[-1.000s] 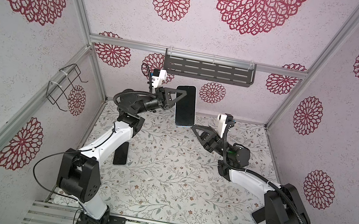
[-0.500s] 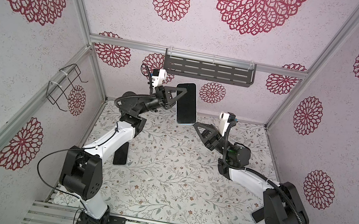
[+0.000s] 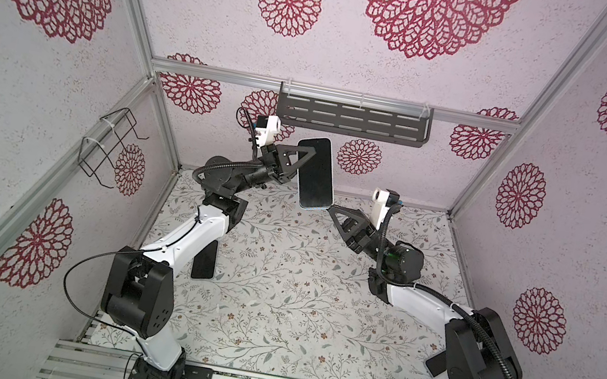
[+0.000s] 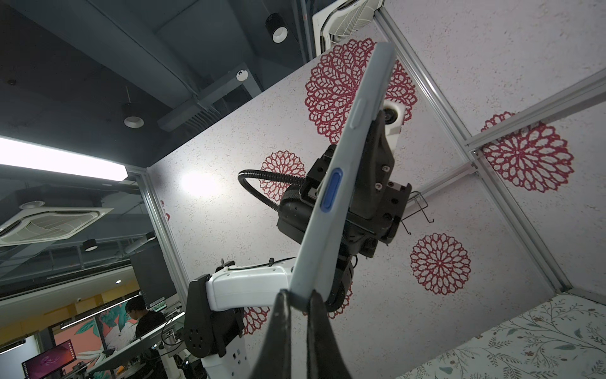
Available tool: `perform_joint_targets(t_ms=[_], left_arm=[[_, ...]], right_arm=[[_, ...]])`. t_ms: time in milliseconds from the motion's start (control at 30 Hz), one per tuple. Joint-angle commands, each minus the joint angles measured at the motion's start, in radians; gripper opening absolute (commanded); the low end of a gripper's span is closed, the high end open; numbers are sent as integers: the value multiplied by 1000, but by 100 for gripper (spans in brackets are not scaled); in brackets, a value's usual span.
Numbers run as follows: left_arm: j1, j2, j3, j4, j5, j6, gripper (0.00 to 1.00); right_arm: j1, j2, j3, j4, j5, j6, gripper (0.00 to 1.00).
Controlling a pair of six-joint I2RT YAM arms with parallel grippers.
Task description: Take the phone out of the phone case
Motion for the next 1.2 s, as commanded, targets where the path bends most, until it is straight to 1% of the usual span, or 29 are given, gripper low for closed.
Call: perform_joint_targets(t_ms=[0, 167, 267, 300, 367, 433, 500, 567, 700, 733, 800, 967, 1167], left_arm=[[-73, -73, 58, 164, 44, -155, 0], [-73, -88, 74, 150, 43, -147, 0], [-77, -102, 80, 107, 51, -116, 0], [-79, -108, 77, 81, 54, -94, 0], [-78, -124, 65, 26, 56, -44, 0], [-75, -134, 59, -17, 61, -12, 0], [-68, -147, 53, -81, 68, 40, 0], [-55, -167, 40, -186, 59, 123, 0], [-31, -184, 32, -375, 22, 264, 0], [-27, -184, 32, -416, 6, 292, 0], [-21, -179, 23, -446, -30, 313, 0], [-20, -141, 10, -397, -67, 273, 0], [-21, -137, -1, -380, -71, 267, 0]], right_arm=[[-53, 70, -28, -63, 114, 12, 3], [-59, 65, -40, -114, 133, 3, 5], [-65, 65, -42, -118, 140, 5, 8], [-65, 65, -42, -104, 139, 9, 11], [-64, 58, -39, -72, 128, 21, 23], [-66, 37, -52, -54, 126, 22, 38], [-65, 8, -80, -18, 117, 24, 51], [-63, -29, -99, 16, 98, 37, 62], [-47, -106, -130, 46, 79, 38, 79], [-37, -126, -138, 33, 78, 25, 81], [-18, -164, -146, -15, 78, -10, 81], [44, -212, -142, -140, 82, -100, 81], [72, -198, -121, -129, 91, -95, 79]])
